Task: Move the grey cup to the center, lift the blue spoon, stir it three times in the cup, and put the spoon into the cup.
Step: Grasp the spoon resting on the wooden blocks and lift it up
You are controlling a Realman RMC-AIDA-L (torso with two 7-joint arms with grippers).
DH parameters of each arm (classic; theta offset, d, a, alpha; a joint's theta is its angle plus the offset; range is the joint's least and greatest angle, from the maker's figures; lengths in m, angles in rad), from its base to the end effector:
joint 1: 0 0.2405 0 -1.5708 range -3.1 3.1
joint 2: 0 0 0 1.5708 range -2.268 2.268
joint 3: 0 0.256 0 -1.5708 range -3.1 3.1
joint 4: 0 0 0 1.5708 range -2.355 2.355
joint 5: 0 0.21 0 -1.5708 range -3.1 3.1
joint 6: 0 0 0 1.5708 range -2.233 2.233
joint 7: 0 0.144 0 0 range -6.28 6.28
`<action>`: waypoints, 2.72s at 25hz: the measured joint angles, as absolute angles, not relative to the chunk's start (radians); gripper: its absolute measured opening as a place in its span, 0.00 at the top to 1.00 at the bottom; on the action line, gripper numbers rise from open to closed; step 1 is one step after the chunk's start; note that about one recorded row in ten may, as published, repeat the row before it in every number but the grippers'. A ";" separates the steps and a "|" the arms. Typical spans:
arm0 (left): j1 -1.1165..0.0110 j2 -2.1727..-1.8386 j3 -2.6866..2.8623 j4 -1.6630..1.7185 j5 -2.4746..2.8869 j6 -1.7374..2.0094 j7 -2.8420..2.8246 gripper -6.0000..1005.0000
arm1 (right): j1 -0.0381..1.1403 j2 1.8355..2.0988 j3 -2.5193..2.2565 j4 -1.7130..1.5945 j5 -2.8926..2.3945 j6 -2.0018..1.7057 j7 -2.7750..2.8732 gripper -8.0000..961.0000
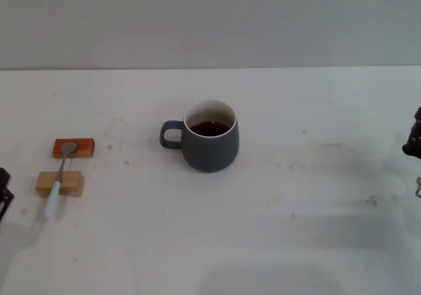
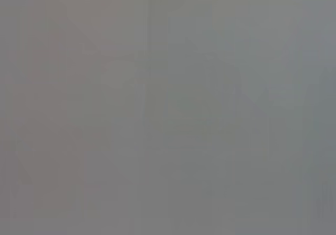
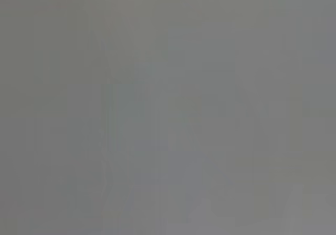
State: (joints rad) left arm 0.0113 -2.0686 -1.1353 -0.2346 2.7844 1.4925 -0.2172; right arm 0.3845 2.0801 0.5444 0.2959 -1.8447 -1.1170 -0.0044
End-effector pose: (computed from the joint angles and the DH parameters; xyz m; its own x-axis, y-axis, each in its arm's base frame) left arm -0.3736 0.1822 0.0029 0.6871 -0.1043 0.7191 0.7112 -0.1057 -0.6950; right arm 0.3338 0.3133 -0.0349 0.6773 -0.0335 -0.7349 -0.7357 -0.0342 -0.6765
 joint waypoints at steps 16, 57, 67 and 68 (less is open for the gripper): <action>-0.015 -2.074 -1.011 -0.270 2.780 1.324 -0.218 0.17 | 0.402 2.080 0.605 0.238 -1.845 -1.116 -0.005 0.99; -0.046 -2.074 -0.997 -0.275 2.782 1.177 -0.210 0.19 | 0.434 2.082 0.603 0.235 -1.845 -1.080 -0.005 0.99; -0.042 -2.077 -0.985 -0.288 2.778 1.177 -0.125 0.19 | 0.431 2.082 0.599 0.238 -1.846 -1.080 -0.005 0.99; -0.044 -2.076 -0.983 -0.289 2.778 1.177 -0.129 0.19 | 0.429 2.082 0.599 0.238 -1.848 -1.080 -0.005 0.99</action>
State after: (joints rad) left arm -0.0435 -2.0759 -0.9833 -0.2887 2.7776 1.1765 -0.1291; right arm 0.4294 2.0816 0.5986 0.2378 -1.8476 -1.0800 -0.0046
